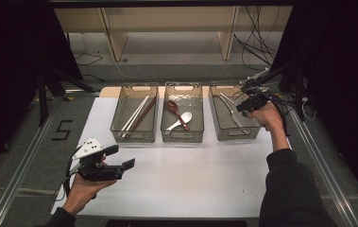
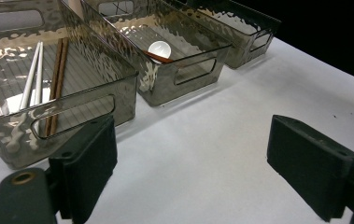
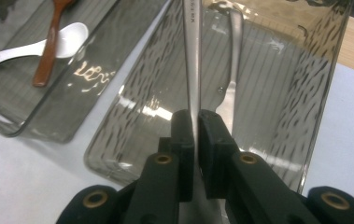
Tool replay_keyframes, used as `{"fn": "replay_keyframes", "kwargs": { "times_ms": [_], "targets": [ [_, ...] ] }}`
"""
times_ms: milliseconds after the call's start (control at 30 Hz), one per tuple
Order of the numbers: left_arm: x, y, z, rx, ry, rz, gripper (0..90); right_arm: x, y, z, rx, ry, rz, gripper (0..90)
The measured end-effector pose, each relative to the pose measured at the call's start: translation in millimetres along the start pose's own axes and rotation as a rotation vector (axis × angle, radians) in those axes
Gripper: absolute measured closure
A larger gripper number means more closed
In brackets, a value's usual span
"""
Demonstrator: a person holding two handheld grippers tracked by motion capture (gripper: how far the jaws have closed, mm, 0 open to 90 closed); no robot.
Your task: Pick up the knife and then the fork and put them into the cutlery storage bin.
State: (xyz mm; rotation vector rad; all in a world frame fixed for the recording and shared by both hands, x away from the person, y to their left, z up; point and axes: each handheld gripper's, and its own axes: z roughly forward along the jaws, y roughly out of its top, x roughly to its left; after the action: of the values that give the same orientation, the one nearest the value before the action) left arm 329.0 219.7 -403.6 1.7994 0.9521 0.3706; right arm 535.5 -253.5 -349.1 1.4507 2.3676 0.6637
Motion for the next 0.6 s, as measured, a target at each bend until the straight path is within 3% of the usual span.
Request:
{"fn": "replay_keyframes", "kwargs": {
  "times_ms": [600],
  "targets": [
    [0.4, -0.1, 0.5, 0.000, -0.003, -0.004, 15.5, 1.5, 11.2, 14.1, 0.028, -0.027, 0.021, 85.6]
  ]
}}
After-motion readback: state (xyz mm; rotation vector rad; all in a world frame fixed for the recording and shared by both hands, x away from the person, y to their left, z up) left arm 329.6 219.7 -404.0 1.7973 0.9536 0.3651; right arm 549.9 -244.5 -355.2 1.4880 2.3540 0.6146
